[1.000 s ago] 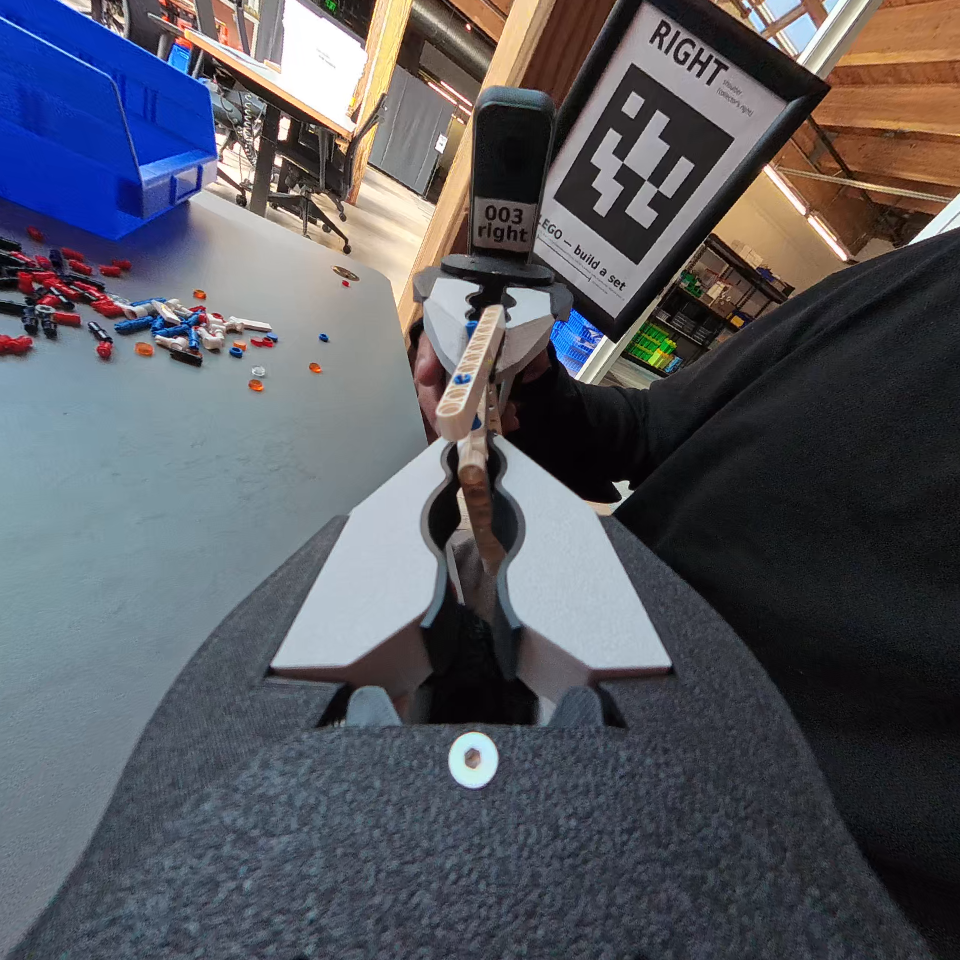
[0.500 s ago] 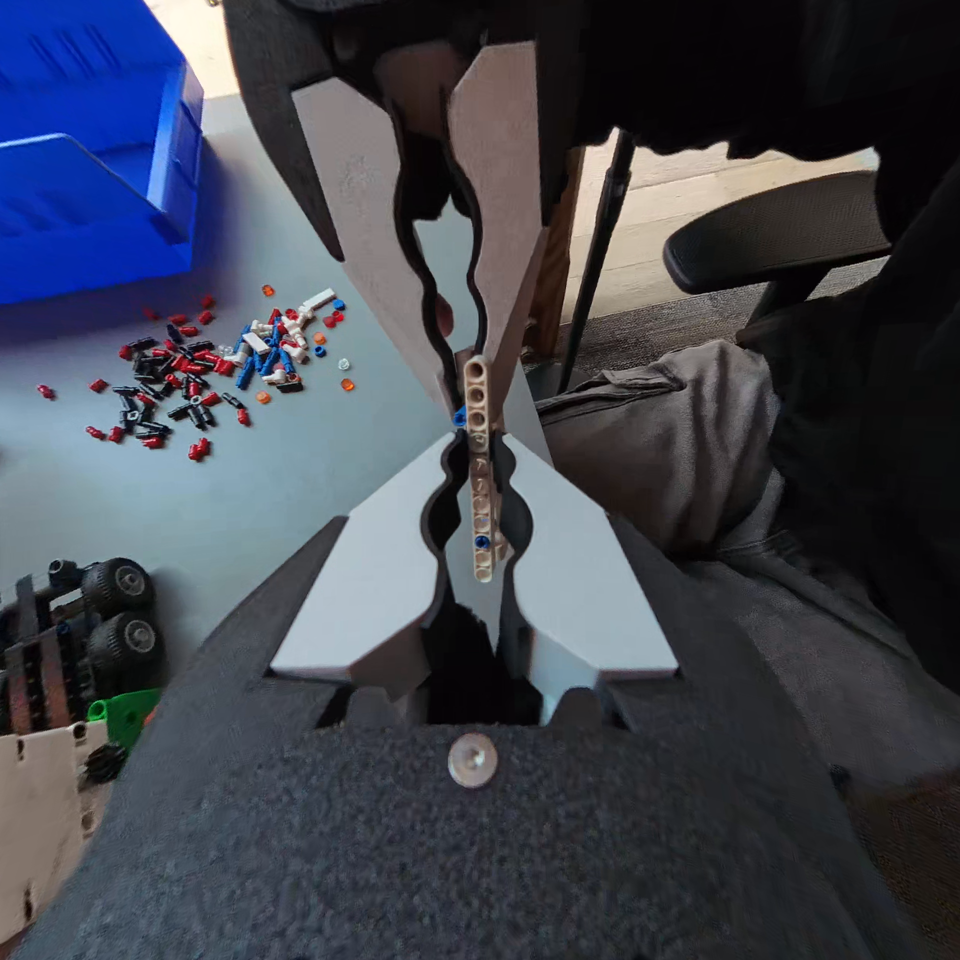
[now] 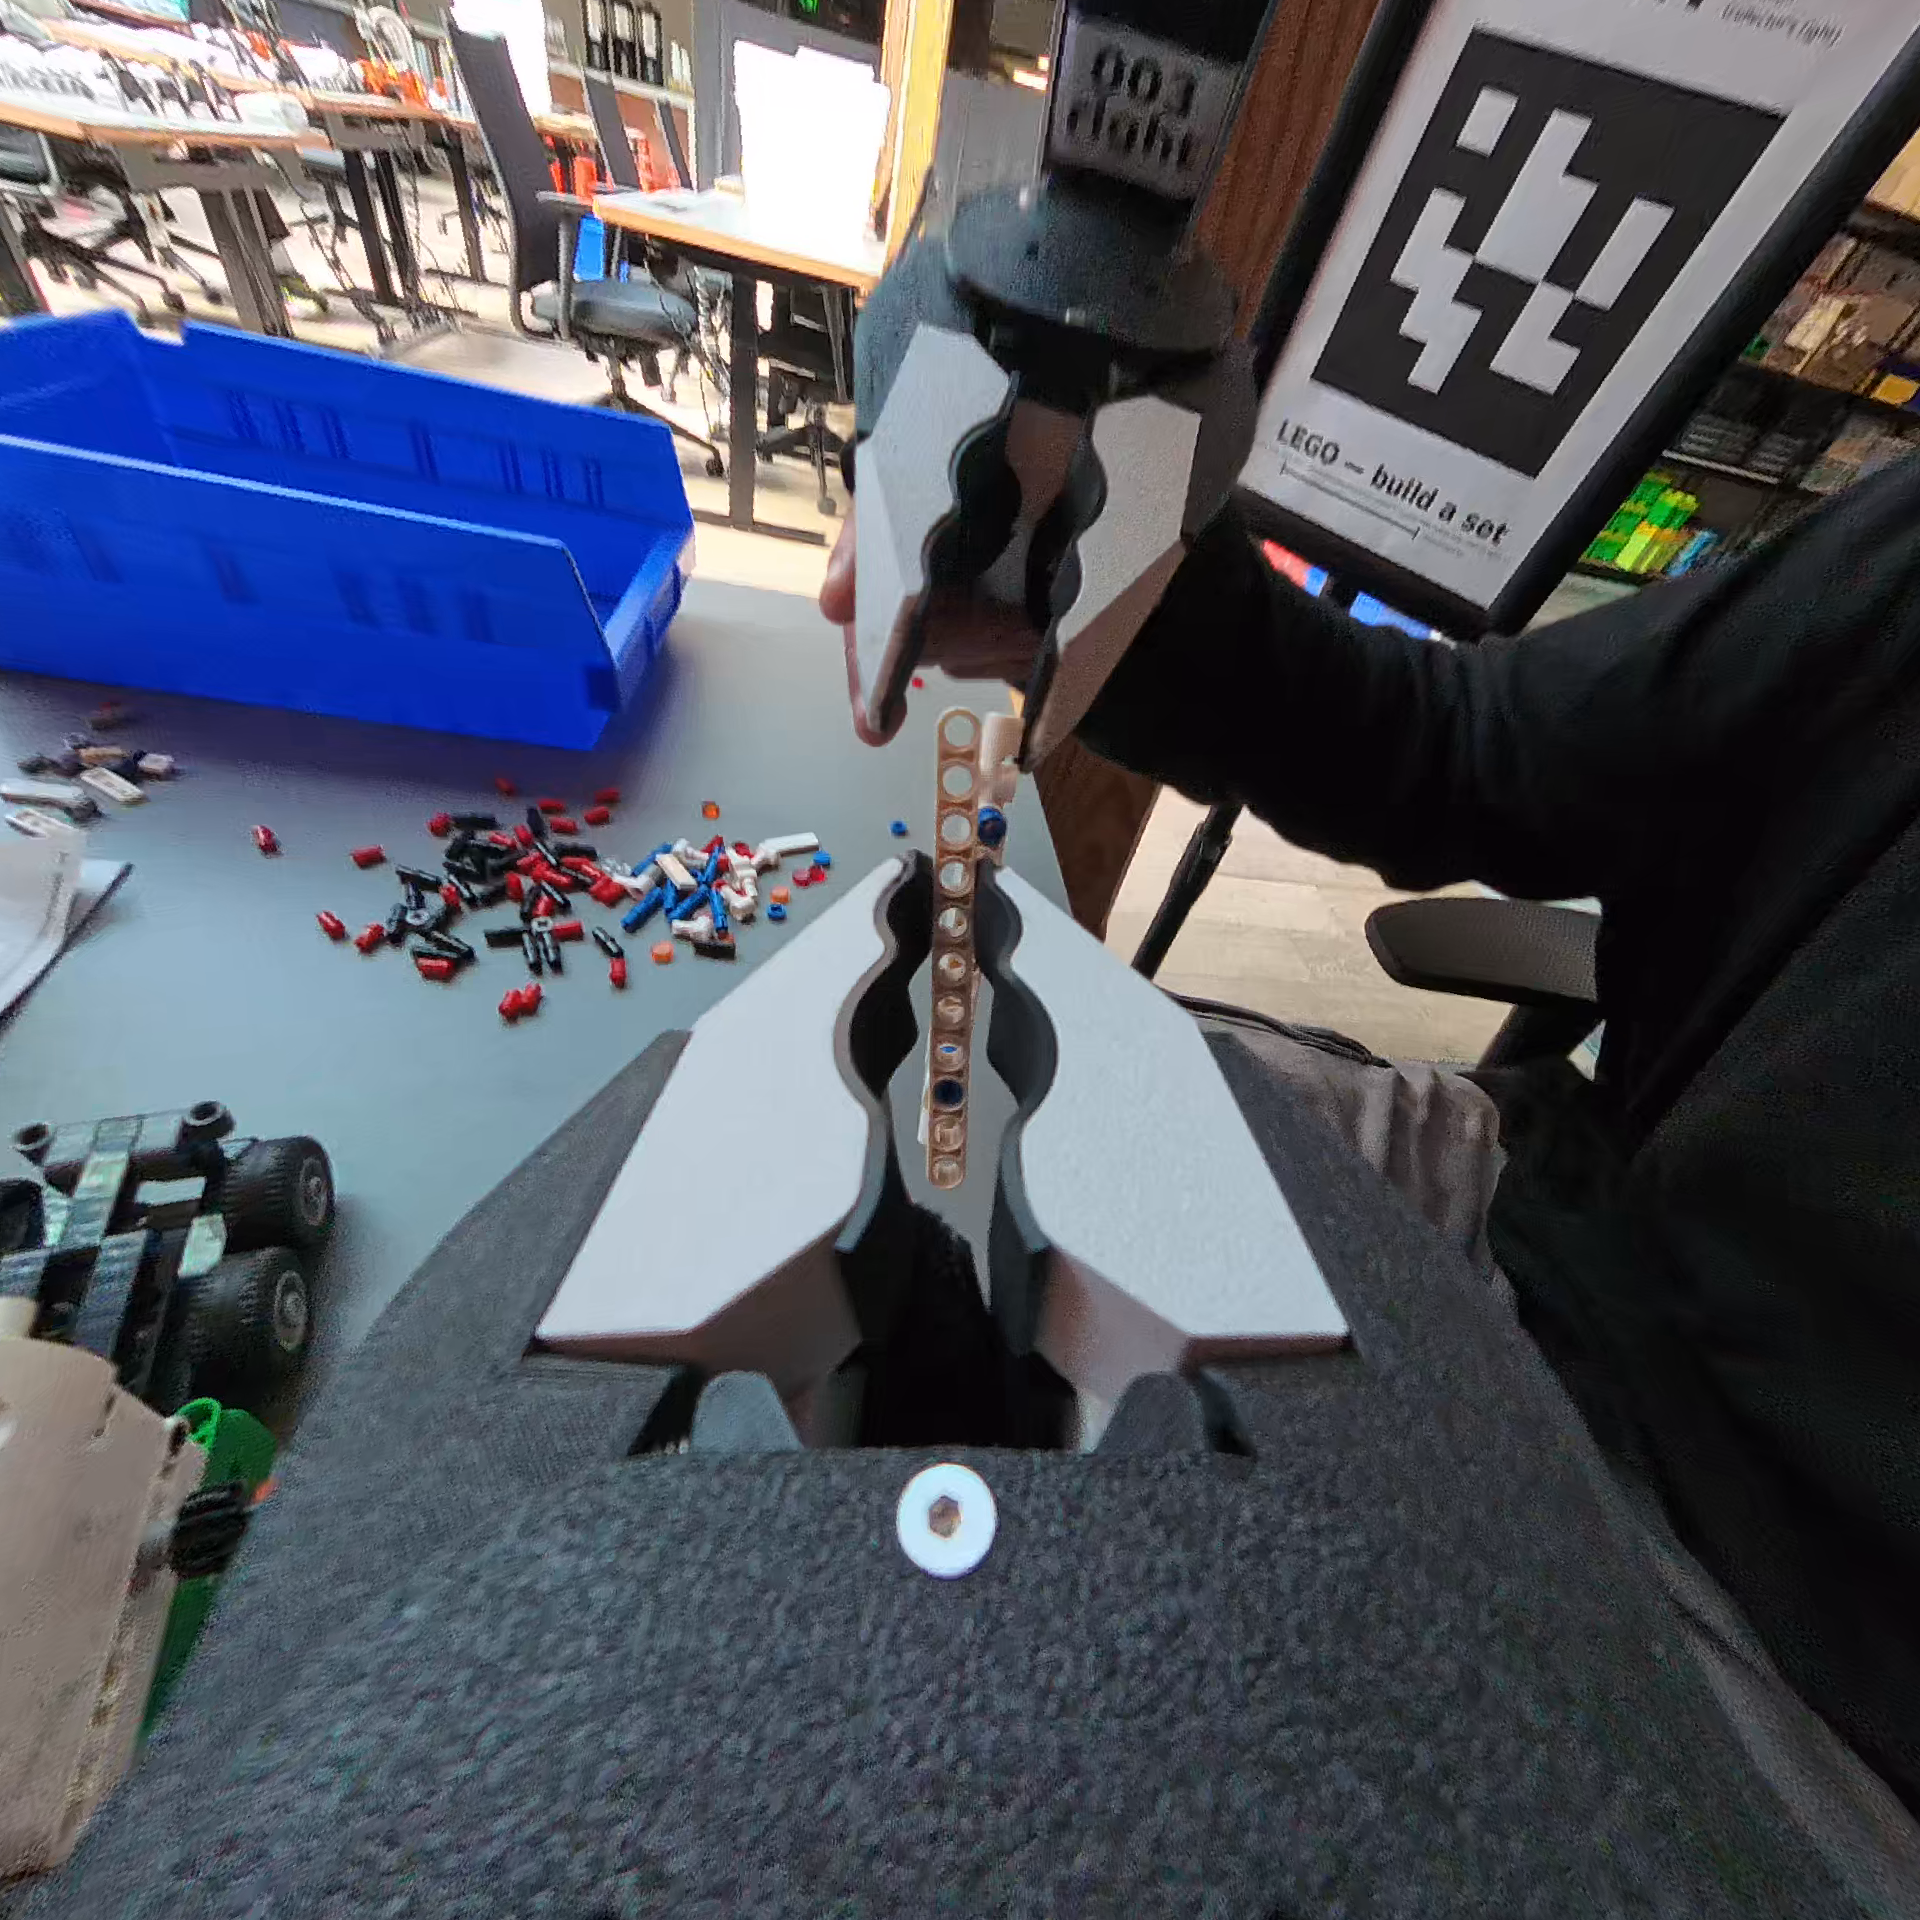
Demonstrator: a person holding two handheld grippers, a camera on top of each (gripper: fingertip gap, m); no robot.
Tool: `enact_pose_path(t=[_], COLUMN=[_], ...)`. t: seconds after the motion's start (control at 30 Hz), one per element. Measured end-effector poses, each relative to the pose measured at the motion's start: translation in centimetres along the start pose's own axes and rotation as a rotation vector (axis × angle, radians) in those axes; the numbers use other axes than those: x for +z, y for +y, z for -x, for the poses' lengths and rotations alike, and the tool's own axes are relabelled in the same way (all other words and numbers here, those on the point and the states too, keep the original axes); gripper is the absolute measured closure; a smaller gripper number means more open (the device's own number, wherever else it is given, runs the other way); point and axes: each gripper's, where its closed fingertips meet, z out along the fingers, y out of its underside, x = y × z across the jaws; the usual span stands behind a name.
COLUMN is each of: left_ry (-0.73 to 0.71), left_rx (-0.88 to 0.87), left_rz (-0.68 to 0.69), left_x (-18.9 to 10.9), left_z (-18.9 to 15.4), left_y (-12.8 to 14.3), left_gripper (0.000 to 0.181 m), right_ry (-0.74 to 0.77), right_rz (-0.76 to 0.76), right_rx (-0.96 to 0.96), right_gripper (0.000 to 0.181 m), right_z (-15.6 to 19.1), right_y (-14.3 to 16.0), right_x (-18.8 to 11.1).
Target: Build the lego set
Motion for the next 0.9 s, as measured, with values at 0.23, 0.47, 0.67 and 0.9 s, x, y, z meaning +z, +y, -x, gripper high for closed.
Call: enact_pose_path(t=[0.23,0.47,0.67,0.9], left_ry=[0.005,0.054,-0.027,-0.004], left_rx=[-0.089,-0.157,-0.117,-0.142], left_rz=[-0.304,-0.364,-0.413,-0.535], left_x=[-0.6,1.6,1.0,-2.5], left_z=[0.3,-0.4,1.8,4.8], left_y=[-4.4,-4.7,-4.8,-4.8], left_gripper=[0.175,0.176,0.175,0.176], right_ry=[-0.074,-0.139,-0.236,-0.325], right_rz=[-0.486,-0.526,-0.509,-0.523], right_rx=[0.205,0.201,0.244,0.313], right_gripper=[0.136,0.17,0.175,0.175], right_z=[1.6,0.6,-1.7,-4.9], right_y=[-1.8,-2.1,-2.6,-3.9], right_x=[-2.2,-1.8,0.0,3.3])
